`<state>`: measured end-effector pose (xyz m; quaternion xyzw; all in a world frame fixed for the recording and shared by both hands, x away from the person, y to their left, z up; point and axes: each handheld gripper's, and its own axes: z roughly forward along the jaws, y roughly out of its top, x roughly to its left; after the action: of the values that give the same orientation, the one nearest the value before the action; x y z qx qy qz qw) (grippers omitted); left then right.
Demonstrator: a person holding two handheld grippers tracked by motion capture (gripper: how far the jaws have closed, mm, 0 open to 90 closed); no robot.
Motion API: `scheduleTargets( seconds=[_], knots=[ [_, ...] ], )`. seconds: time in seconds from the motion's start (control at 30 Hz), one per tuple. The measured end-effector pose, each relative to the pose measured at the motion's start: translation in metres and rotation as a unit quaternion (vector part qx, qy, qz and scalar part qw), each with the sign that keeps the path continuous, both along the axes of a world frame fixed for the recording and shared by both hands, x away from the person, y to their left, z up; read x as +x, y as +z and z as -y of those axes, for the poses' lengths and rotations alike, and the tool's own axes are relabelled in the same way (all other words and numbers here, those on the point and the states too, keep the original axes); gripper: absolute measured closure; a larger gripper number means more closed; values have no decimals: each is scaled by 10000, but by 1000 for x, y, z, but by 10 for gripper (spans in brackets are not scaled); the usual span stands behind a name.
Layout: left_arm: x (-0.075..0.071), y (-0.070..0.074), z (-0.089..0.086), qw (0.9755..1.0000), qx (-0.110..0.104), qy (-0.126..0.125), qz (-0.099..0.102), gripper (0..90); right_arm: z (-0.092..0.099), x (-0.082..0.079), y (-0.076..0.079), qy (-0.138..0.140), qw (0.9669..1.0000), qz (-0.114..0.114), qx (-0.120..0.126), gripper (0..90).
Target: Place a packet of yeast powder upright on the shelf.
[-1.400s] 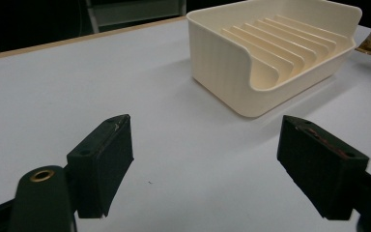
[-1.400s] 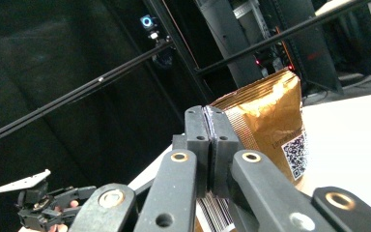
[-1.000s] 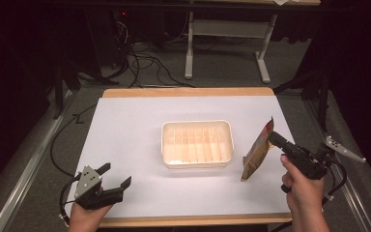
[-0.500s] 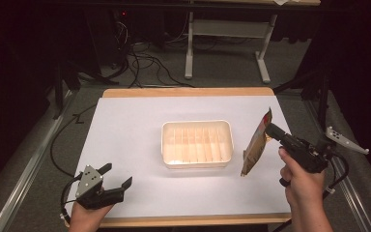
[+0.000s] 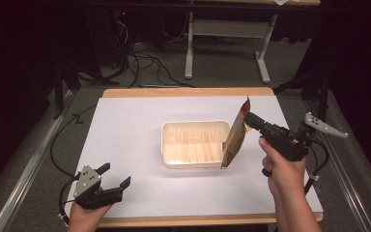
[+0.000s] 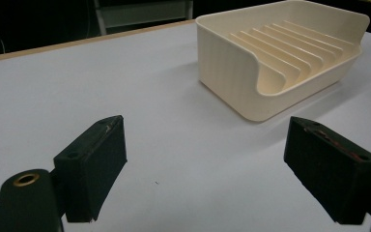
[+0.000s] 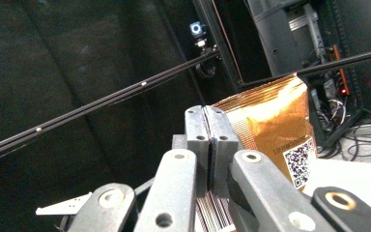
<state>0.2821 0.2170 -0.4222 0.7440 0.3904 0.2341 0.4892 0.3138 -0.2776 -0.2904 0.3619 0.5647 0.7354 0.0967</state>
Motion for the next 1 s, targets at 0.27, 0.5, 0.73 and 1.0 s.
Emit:
scheduleTargets(
  seconds=[0.27,0.5,0.73,1.0],
  knots=[
    [1,-1,-1,10000,-7,12,-12,154,-21,15,-2,121,9999,-73,-22,900],
    [1,-1,-1,10000,-7,13,-7,155,-42,30,-7,232,9995,-176,-116,900],
    [1,-1,-1,10000,-1,-21,-11,155,-55,44,-14,288,9991,-255,-161,900],
    [1,-1,-1,10000,-10,-31,-14,155,-65,56,-20,335,9987,-339,-176,900]
  ],
)
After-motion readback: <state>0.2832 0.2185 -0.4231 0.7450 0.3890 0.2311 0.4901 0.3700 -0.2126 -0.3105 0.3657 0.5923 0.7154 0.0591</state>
